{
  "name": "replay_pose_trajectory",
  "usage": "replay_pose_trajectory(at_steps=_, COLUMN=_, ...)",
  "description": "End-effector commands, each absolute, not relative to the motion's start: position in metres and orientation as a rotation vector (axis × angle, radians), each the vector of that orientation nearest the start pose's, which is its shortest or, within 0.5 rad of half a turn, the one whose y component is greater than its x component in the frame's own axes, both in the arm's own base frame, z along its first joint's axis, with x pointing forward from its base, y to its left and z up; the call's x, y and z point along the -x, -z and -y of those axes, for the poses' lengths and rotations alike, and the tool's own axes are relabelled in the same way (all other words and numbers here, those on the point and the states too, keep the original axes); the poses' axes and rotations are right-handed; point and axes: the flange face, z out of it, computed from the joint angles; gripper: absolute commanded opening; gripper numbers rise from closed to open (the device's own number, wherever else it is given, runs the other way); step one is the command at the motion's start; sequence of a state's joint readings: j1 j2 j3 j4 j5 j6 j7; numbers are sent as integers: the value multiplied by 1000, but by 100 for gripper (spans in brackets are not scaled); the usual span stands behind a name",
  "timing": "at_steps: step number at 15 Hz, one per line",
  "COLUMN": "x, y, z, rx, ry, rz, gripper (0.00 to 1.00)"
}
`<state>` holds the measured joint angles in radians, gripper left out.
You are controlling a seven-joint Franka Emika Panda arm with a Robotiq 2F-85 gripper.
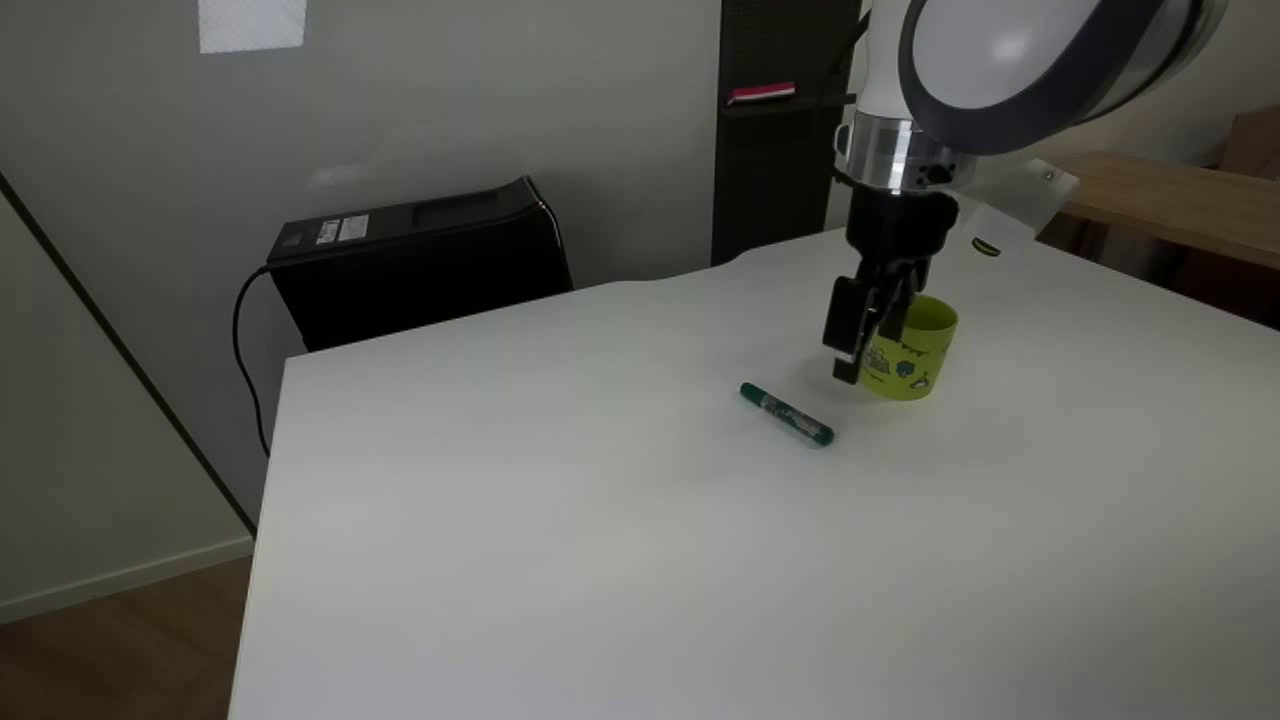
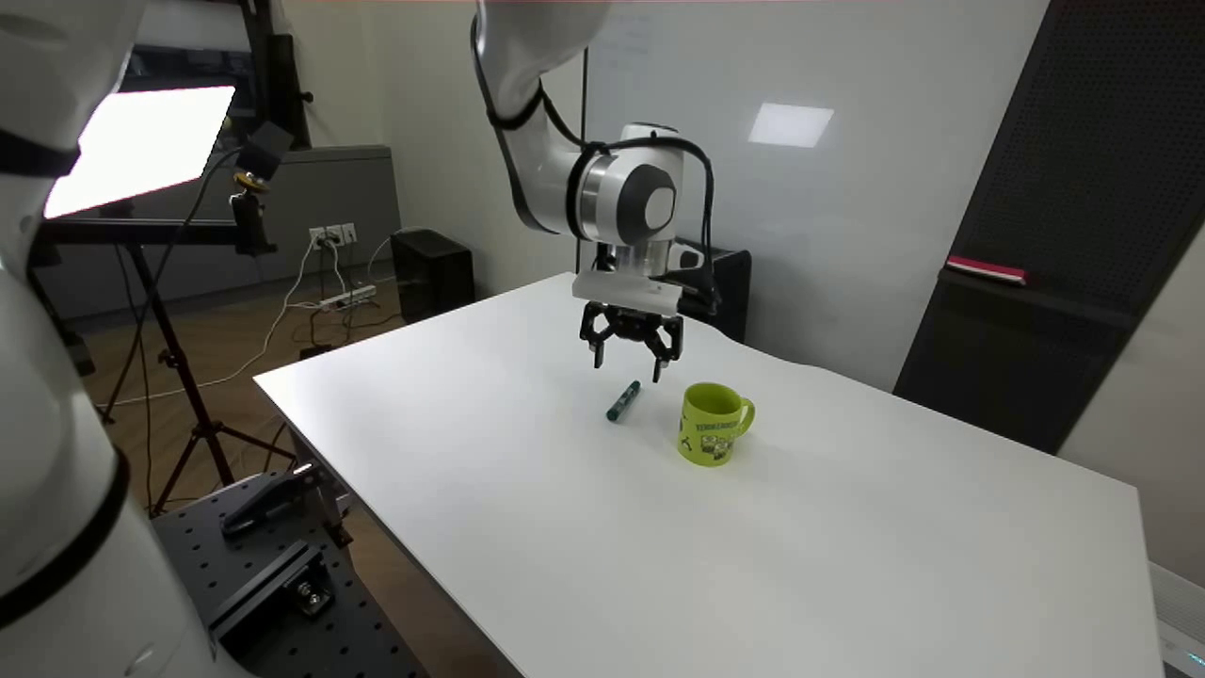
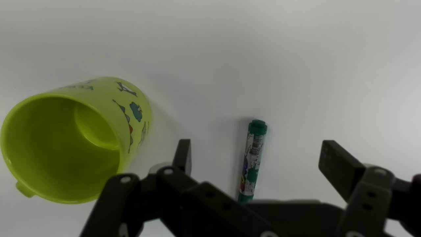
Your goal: Pick up the pen from the table and put it in the cup.
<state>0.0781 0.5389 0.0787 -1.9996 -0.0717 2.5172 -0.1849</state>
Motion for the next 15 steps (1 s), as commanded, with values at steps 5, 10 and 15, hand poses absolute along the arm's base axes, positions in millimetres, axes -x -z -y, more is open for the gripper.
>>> replay_pose_trajectory(at_steps=5, x=-599, y=-178, z=-99, rx=3080, ry=-50, rz=611, gripper=100)
replay_pose_trajectory(at_steps=10, x=-599, y=-178, z=-99, rx=3080, ry=-50, rz=611, gripper=100)
replay_pose_trajectory(at_steps=15, x=-601, y=-173, z=-99, rx=3078, ry=-61, rz=610, gripper=100)
